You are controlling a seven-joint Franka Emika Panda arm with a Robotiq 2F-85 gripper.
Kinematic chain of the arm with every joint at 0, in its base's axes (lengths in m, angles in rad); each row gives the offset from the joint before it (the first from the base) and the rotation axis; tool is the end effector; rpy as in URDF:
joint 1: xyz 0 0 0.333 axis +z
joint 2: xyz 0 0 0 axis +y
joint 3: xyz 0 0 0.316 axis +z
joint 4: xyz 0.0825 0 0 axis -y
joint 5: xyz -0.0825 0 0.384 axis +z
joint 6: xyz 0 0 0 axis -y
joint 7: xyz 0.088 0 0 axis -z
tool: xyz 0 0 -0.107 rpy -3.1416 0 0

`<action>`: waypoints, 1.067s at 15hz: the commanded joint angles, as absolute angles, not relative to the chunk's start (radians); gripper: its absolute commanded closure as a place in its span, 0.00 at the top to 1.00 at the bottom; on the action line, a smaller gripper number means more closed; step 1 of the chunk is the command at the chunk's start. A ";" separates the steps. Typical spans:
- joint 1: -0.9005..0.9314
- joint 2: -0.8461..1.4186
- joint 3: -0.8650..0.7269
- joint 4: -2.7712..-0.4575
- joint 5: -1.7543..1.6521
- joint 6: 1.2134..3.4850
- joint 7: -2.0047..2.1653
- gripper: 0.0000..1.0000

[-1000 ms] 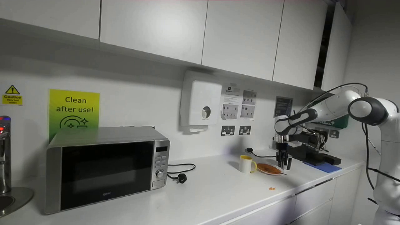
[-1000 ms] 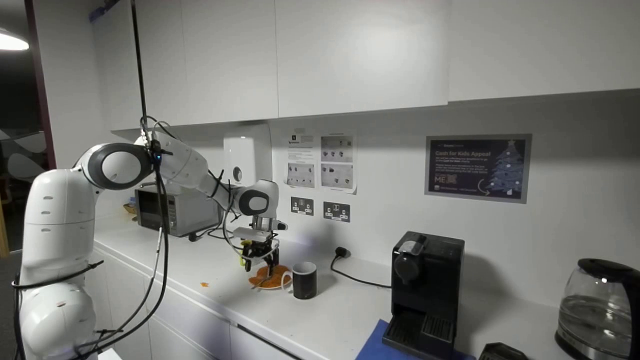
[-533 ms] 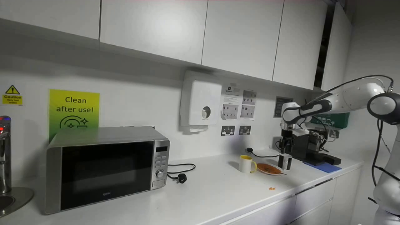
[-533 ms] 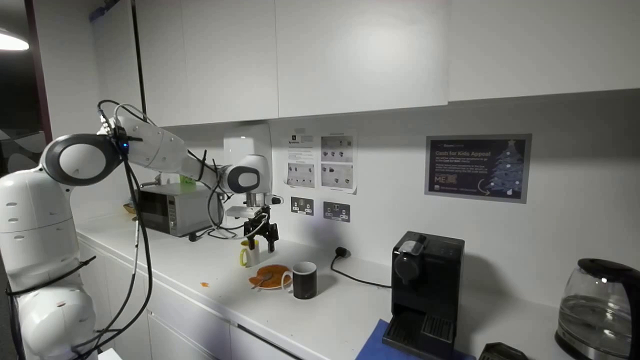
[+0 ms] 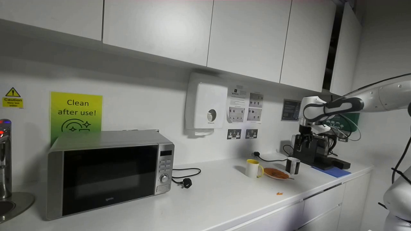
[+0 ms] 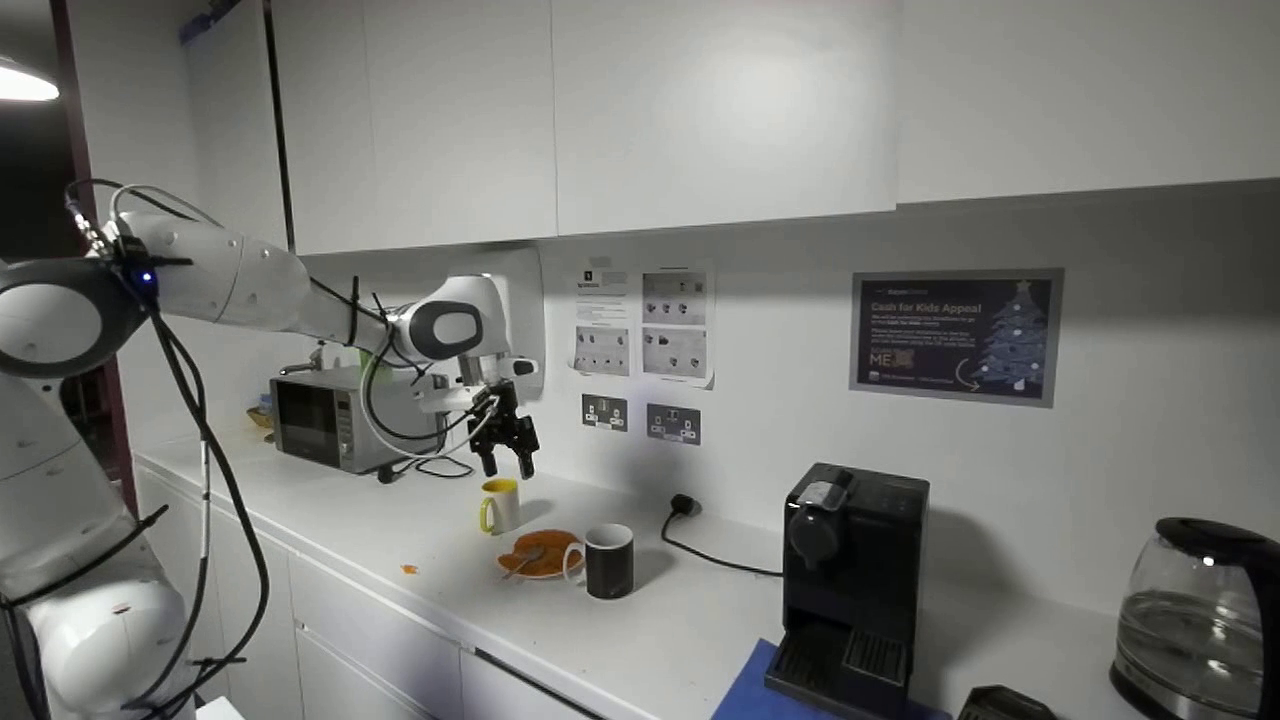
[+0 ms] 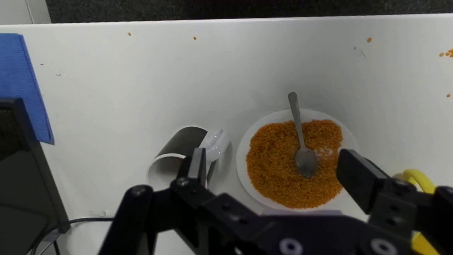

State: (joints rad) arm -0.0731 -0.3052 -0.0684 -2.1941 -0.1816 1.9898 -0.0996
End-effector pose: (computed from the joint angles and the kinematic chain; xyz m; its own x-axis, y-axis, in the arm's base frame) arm 0.4665 -0.0801 0.5202 0.9963 0.0322 0.0797 0.0191 -0.9869 0.1600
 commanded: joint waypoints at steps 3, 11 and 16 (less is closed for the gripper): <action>-0.055 -0.440 -0.092 -2.332 -0.158 2.166 -0.182 1.00; 0.045 -0.459 -0.087 -2.343 0.094 2.024 -0.302 1.00; 0.039 -0.420 -0.076 -2.321 0.073 2.036 -0.273 1.00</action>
State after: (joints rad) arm 0.0429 -0.4208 -0.0789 -2.3240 0.0715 2.0398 -0.2724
